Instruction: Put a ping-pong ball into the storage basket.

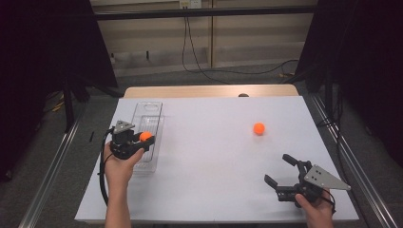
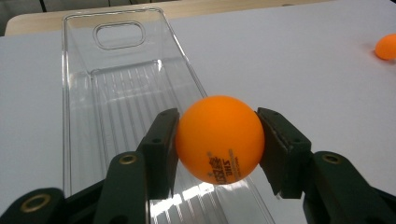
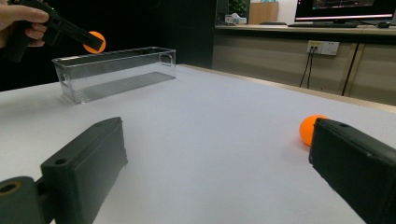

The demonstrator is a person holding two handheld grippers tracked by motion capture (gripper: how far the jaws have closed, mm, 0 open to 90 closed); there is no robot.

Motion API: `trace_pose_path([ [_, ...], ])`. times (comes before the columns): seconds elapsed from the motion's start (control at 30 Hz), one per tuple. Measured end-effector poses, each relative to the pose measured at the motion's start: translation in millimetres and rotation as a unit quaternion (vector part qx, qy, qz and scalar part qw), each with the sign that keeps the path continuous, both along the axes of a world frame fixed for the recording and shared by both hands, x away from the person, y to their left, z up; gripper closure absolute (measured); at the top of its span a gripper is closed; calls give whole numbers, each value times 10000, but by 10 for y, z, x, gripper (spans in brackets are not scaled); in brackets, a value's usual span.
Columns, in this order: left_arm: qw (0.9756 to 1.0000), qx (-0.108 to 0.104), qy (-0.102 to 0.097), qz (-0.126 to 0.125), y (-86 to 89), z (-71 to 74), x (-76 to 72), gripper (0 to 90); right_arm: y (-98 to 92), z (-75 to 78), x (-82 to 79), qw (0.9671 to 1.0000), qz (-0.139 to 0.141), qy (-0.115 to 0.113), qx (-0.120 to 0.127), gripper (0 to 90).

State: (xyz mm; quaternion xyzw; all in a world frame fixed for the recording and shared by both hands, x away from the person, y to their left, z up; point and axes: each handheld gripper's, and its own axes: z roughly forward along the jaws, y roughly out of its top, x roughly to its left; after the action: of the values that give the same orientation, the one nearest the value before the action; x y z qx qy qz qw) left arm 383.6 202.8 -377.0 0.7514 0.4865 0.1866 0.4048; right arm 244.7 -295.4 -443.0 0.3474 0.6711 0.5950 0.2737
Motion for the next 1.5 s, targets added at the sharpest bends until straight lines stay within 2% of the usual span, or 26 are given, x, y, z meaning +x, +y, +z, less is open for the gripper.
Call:
trace_pose_path([
  [0.3, 9999, 89, 12, 109, 53, -43, 16, 509, 2, 0, -1, 10000, 4, 1, 0, 35],
  [0.8, 9995, 114, 45, 308, 126, -125, 33, 509, -1, 0, -2, 10000, -3, -1, 2, 35],
  [1.5, 9991, 196, 124, 344, 130, -209, 61, 509, -7, 0, 0, 10000, 2, 1, 24, 35],
])
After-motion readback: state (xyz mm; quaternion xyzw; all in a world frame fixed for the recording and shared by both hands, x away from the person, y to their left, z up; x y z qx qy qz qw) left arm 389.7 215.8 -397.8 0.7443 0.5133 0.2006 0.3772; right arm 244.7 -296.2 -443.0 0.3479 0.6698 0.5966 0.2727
